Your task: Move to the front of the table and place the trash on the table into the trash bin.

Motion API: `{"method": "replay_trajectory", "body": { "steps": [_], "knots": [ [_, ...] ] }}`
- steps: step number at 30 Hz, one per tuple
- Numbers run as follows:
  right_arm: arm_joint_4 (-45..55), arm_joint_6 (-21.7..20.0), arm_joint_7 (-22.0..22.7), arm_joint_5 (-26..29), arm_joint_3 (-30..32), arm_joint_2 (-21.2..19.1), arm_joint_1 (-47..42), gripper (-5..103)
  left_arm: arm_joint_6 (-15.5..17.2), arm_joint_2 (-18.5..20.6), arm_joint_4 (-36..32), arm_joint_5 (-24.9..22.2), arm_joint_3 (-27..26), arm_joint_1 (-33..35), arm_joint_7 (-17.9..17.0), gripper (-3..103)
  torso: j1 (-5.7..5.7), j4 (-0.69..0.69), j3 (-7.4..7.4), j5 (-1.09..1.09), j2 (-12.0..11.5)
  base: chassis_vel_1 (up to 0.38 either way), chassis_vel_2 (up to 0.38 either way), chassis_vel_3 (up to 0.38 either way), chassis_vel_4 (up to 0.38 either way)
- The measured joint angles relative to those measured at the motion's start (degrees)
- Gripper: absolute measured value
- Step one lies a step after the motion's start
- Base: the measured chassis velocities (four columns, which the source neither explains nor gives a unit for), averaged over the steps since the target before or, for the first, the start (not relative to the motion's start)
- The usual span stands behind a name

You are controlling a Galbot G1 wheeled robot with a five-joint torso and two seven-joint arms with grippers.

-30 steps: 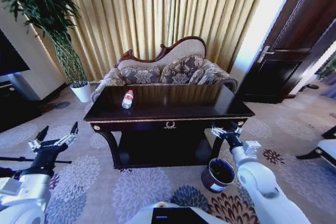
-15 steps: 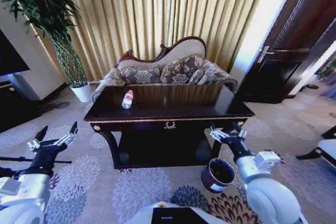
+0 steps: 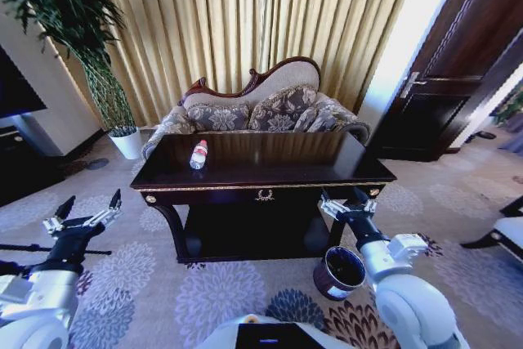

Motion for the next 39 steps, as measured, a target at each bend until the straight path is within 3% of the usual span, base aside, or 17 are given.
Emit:
{"method": "replay_trajectory", "body": {
  "steps": [34, 36, 39],
  "knots": [
    [-0.2, 0.0, 1.2, -1.3, -3.5, -1.6, 1.1, 100, 0.0, -0.4, 0.0, 0.1, 0.2, -0.2, 0.0, 100, 0.02, 0.0, 0.01, 0.0, 0.0, -0.069, 0.071, 0.074, -0.074],
    [-0.2, -0.4, 1.8, -1.2, -3.9, -1.8, 1.7, 100, 0.4, 0.0, 0.0, 0.0, 0.4, -0.6, -0.3, 100, 0.01, 0.01, 0.0, 0.0, 0.0, 0.0, 0.0, 0.0, 0.0],
    [-0.2, -0.9, 2.2, -1.1, -4.2, -2.2, 2.4, 100, 3.3, 3.4, 0.0, -1.6, 1.2, -4.0, -4.2, 100, -0.01, 0.02, 0.0, -0.01, 0.0, 0.0, 0.0, 0.0, 0.0]
  ]
}}
